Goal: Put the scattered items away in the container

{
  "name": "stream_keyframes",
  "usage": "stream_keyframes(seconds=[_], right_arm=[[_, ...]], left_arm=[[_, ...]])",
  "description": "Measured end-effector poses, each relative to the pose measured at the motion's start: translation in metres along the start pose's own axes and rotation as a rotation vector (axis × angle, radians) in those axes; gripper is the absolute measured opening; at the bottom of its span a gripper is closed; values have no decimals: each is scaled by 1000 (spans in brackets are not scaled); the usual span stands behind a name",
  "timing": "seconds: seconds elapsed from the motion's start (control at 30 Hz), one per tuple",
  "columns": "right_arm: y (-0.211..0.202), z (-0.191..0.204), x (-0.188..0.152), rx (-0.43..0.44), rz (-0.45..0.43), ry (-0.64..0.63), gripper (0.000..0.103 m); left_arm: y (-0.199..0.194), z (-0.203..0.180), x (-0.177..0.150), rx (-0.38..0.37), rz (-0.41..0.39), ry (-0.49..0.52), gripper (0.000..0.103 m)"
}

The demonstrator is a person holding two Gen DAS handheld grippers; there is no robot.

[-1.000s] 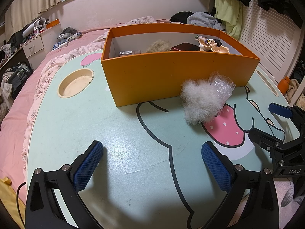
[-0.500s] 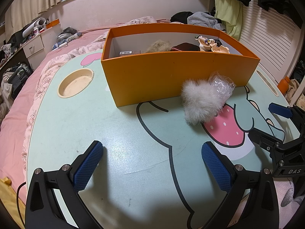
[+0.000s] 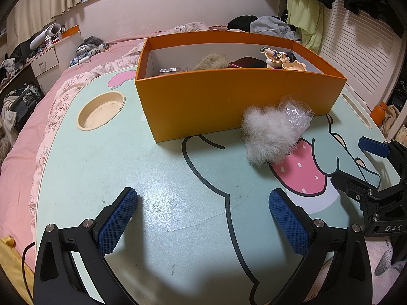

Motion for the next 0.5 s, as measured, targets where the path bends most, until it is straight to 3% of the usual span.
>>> stream_keyframes(seconds=[0.5], right_arm=[[0, 0, 0, 0, 0, 0, 103]], left_arm=[[0, -1, 0, 0, 0, 0, 103]])
Point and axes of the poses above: each gripper's, at about its wrist camera, not at the fingertips, and y roughly the way its jaws point, z to its left, x to its top, the point moved 6 cm from there along y, roughly the way its jaws point, and after that the axes turned 8 degrees about -y, right-handed, at the moved point
